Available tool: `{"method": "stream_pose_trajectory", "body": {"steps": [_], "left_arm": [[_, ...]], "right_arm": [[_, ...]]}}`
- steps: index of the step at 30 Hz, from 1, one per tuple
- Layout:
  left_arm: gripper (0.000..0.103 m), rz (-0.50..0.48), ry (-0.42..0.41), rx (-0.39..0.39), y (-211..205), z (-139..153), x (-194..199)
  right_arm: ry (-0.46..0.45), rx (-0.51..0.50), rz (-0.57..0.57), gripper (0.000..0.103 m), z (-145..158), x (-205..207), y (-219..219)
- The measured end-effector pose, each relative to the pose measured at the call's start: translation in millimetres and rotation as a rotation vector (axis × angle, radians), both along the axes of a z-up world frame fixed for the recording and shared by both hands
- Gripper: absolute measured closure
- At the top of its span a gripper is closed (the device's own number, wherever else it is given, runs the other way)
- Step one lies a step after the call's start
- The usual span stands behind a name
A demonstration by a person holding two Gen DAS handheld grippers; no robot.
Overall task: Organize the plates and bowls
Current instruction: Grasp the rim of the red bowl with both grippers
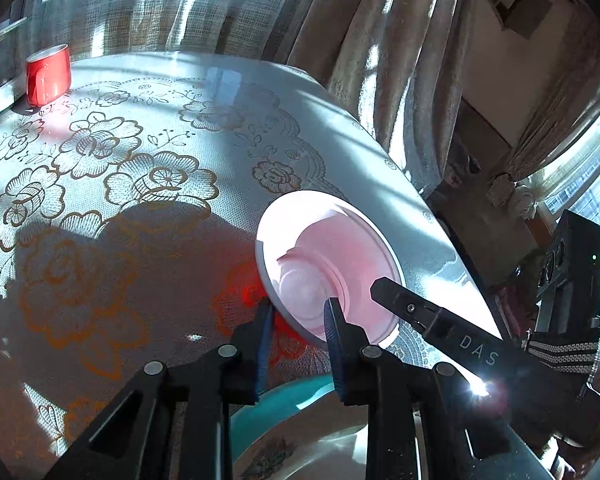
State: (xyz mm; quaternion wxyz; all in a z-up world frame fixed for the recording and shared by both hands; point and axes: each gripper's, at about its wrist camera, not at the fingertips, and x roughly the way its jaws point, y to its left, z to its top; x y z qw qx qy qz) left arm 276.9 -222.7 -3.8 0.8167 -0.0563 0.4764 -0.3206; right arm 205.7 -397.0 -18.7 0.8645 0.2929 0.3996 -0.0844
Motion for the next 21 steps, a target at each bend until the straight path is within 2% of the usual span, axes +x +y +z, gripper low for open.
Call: {"method": "stream_pose_trajectory", "body": {"steps": [10, 16, 21], "left_arm": [[0.078, 0.050, -0.035, -0.022, 26.8, 16.8, -20.3], [0.078, 0.068, -0.098, -0.014, 47.4, 32.0, -45.6], [0.078, 0.072, -0.109, -0.033, 68.8, 38.4, -66.1]], "right_arm": [[-0.055, 0.015, 0.051, 0.090, 17.3, -9.6, 15.1], [-0.095, 0.009, 0.085, 0.090, 29.7, -18.4, 34.4], [-0.118, 0.029, 0.113, 0.090, 35.9, -28.6, 48.6]]}}
